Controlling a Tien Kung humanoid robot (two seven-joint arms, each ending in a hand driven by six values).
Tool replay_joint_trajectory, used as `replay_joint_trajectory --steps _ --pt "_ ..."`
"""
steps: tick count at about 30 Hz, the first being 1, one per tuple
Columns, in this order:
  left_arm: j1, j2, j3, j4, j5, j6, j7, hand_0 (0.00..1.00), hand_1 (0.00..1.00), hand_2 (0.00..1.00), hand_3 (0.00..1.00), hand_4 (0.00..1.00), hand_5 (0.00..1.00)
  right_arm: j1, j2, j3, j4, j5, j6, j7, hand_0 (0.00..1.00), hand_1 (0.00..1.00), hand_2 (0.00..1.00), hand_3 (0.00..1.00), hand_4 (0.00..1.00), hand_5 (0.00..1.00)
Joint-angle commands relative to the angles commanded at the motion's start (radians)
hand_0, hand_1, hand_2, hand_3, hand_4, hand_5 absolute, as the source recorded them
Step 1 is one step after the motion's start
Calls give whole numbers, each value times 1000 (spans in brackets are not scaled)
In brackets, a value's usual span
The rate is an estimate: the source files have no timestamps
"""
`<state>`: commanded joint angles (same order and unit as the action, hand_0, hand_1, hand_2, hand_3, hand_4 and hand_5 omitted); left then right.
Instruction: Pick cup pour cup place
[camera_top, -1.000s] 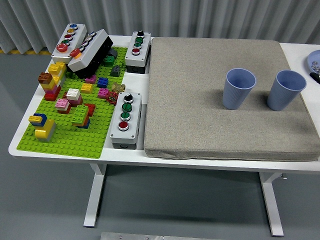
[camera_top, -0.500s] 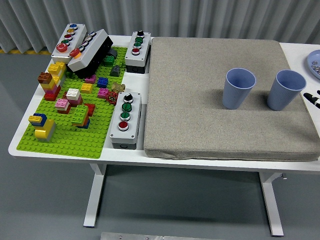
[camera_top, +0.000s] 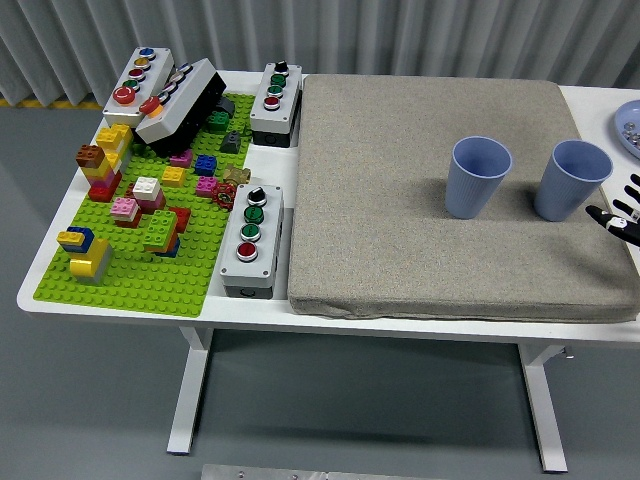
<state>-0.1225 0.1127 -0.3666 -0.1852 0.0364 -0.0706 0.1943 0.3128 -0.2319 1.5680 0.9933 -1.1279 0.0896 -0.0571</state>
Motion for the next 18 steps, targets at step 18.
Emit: replay_joint_trajectory --steps 18 --pt "1 1 -5 -3 11 2 5 879 846 915 799 631 917 48 16 -42 -54 -15 -11 21 937 931 998 985 905 355"
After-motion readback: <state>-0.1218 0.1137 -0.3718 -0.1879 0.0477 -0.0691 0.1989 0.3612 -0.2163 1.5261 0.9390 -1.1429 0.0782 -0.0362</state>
